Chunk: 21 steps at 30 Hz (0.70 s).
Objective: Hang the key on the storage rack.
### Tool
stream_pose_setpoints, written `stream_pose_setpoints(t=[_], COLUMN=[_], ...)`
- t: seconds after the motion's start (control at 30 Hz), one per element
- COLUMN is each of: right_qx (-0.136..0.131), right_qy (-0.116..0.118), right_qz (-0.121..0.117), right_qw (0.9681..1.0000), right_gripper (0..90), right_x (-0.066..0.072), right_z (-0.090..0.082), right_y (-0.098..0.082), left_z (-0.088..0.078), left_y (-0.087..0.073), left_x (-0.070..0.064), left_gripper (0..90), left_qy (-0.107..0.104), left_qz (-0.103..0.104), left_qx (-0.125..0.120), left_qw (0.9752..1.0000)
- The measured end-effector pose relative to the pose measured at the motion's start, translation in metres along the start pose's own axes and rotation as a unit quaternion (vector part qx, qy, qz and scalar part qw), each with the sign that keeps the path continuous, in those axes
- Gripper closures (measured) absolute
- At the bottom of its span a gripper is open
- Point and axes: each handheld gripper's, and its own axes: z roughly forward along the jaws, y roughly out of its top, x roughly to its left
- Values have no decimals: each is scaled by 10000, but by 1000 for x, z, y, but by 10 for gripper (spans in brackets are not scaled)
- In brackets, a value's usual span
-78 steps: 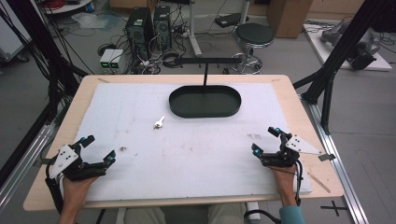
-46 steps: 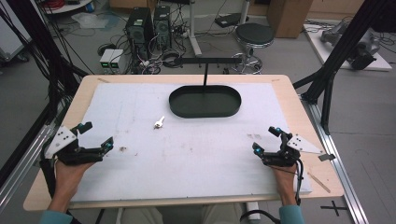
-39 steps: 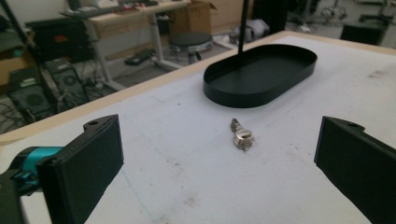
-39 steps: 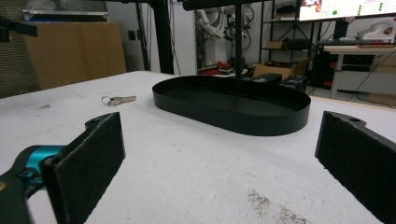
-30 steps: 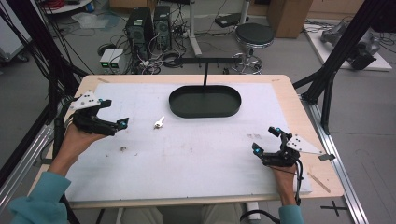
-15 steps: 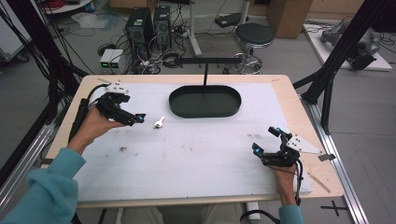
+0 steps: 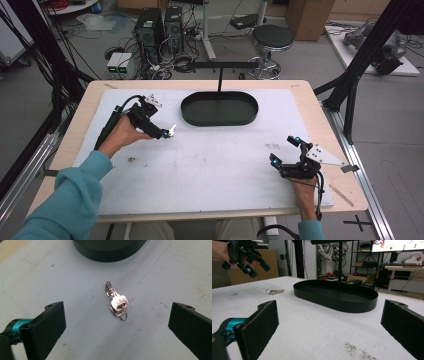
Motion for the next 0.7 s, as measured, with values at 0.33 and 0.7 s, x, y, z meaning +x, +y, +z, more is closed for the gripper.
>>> stream_pose_setpoints(t=[0.33, 0.7], right_qx=[-2, -25], right_qy=[7, 9], right_qz=[9, 16], right_qw=[10000, 10000], right_gripper=[6, 6], right_x=[0, -1], right_z=[0, 0], right_y=[0, 0], left_z=[22, 32], left_y=[4, 1], left_x=[-4, -1], left_gripper=[22, 157], left_qy=[19, 115], left_qz=[-46, -172], left_qx=[442, 785], left_qw=[9990, 9967])
